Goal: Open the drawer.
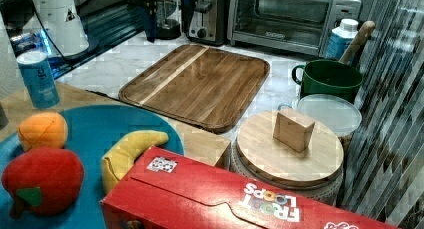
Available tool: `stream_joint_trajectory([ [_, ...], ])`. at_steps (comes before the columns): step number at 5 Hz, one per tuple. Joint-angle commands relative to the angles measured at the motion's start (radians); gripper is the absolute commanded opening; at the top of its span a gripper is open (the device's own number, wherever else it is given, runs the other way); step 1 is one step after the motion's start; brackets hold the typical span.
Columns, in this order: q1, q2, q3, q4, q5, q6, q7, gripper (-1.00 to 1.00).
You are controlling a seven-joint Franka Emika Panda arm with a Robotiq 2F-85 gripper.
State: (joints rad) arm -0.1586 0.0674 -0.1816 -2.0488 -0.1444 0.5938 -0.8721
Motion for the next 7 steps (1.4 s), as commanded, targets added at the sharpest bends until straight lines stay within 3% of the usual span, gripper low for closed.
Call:
stream_joint_trajectory([
  [1, -0.040, 0.009, 0.028, -0.067, -0.082, 0.167, -0.047, 1.00],
  [4, -0.048, 0.085, -0.001, -0.146, 0.012, 0.337, -0.090, 1.00],
  [7, -0.055, 0.123, -0.040, -0.214, -0.063, 0.412, -0.014, 1.00],
])
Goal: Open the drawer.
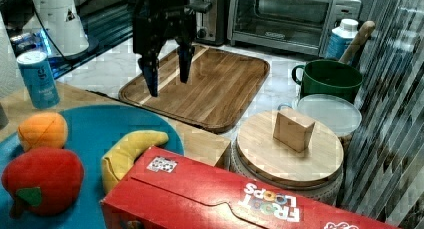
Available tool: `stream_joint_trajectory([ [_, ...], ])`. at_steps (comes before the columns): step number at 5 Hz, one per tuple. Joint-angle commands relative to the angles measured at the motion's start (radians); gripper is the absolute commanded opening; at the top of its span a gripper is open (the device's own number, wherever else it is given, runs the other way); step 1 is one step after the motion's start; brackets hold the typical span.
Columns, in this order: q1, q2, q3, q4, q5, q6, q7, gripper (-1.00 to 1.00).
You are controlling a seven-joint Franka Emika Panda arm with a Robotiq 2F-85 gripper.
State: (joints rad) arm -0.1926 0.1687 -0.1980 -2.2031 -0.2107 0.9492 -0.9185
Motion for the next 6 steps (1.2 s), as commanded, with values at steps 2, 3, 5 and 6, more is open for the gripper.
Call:
stream_joint_trajectory([
  [2, -0.017, 0.053, -0.014, -0.091, 0.069, 0.094, 0.037, 1.00],
  [3, -0.012, 0.077, 0.004, -0.096, 0.123, 0.118, 0.028, 1.00],
  [5, 0.009, 0.054, 0.014, -0.087, 0.150, 0.039, 0.017, 1.00],
  [6, 0.020, 0.033, 0.045, -0.097, 0.176, 0.005, 0.008, 1.00],
])
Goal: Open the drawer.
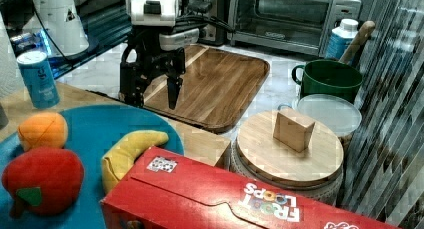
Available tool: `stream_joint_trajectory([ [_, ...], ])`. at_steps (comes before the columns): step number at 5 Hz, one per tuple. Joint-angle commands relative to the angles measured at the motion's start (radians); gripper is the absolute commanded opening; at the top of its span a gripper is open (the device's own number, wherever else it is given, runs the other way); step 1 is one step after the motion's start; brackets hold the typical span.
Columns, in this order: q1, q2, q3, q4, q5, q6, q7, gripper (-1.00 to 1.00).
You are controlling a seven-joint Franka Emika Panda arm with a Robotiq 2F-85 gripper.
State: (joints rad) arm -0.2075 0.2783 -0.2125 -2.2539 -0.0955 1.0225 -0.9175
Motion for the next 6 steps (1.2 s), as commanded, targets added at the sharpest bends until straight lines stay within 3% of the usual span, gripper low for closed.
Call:
stream_joint_trajectory([
  [1, 0.063, -0.063, 0.094, -0.063, 0.093, -0.021, 0.027, 1.00],
  [4, 0.213, -0.079, 0.200, -0.171, 0.070, 0.102, 0.258, 1.00],
  [6, 0.251, -0.194, 0.280, -0.235, -0.021, 0.042, 0.407, 1.00],
])
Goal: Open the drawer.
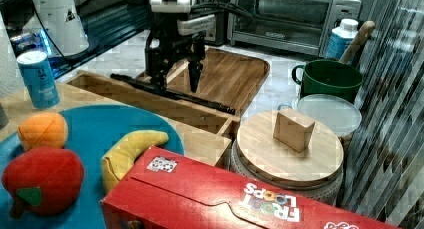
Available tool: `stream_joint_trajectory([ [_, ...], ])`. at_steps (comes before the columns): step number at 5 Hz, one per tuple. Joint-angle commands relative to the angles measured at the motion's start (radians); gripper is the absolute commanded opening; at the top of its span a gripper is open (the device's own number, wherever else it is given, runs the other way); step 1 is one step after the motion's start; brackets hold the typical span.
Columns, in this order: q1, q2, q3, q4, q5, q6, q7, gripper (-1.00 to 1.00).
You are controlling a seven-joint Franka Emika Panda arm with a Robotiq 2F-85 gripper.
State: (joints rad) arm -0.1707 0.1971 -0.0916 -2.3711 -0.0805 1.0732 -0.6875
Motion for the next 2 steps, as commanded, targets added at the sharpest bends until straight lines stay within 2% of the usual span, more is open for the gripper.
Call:
stream_joint_trajectory([
  [1, 0.235, -0.097, 0.171, -0.108, -0.026, 0.013, 0.176, 1.00],
  [2, 0.263, -0.069, 0.172, -0.076, -0.052, 0.034, 0.253, 1.00],
])
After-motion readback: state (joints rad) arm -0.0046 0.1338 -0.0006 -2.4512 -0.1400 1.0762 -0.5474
